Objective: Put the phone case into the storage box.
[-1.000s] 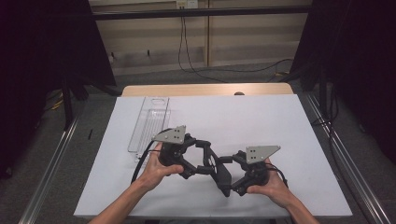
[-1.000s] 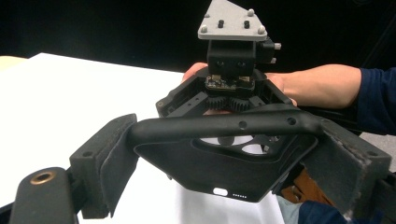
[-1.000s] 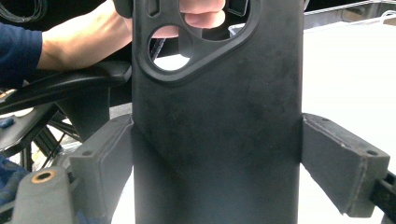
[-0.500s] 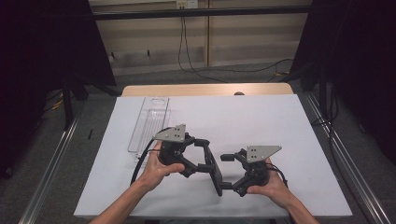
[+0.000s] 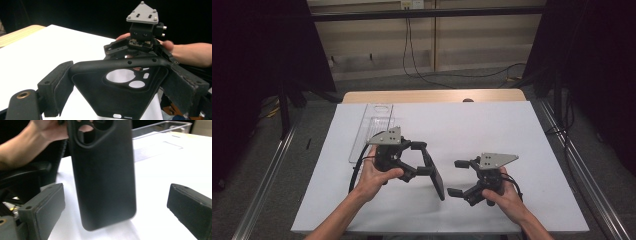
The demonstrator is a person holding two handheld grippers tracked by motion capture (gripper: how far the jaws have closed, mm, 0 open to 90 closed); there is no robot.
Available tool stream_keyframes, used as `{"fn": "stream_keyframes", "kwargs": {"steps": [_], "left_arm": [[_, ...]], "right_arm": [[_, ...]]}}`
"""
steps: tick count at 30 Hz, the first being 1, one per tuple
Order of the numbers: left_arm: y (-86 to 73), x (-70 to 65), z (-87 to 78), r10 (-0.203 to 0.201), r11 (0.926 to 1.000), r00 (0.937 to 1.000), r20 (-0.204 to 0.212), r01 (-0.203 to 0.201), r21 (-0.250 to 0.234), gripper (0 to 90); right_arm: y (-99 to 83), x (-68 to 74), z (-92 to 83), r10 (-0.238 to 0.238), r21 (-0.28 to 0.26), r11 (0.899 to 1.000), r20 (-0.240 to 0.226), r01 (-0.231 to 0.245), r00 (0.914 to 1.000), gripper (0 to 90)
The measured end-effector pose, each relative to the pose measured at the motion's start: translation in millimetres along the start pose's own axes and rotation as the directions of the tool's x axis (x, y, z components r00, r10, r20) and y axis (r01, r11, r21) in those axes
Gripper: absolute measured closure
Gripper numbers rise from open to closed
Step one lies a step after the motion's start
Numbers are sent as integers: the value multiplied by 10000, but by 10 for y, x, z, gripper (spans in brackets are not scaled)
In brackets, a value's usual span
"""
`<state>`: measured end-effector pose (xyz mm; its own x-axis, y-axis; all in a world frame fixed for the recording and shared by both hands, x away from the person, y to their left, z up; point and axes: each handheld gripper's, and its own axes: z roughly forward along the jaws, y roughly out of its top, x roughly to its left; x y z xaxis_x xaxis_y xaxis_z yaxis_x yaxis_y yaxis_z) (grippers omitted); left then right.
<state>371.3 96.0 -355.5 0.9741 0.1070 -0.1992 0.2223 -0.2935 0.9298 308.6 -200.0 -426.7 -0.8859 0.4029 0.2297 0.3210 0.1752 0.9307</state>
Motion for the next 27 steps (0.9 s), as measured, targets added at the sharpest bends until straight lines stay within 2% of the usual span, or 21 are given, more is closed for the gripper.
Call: {"fn": "stream_keyframes", "kwargs": {"steps": [3,6,11,14,16,22,27], "left_arm": [[8,-2,-33,-72,10000,9997,-224,72,-11,145],[11,7,-62,-142,9999,9991,-391,142,-22,145],[12,16,-71,-224,9997,9982,-554,221,-51,146],[14,15,-78,-213,9998,9976,-652,214,5,145],[15,21,-86,-256,9997,9971,-724,257,1,146],[20,31,-110,-284,9995,9941,-1044,299,124,146],[26,38,-133,-348,9992,9917,-1237,372,171,146]], "right_arm": [[-1,-4,-15,174,97,9998,373,-178,9992,13],[6,3,-28,38,218,9997,960,-59,9954,31],[16,21,-74,103,59,9999,1327,-112,9911,31],[15,48,-110,130,21,9999,1718,-135,9850,30],[17,72,-152,-47,-64,10000,1946,61,9809,16],[-23,124,-243,10,-426,9990,2773,112,9608,1],[-65,148,-303,112,-578,9983,3079,69,9514,1]]}}
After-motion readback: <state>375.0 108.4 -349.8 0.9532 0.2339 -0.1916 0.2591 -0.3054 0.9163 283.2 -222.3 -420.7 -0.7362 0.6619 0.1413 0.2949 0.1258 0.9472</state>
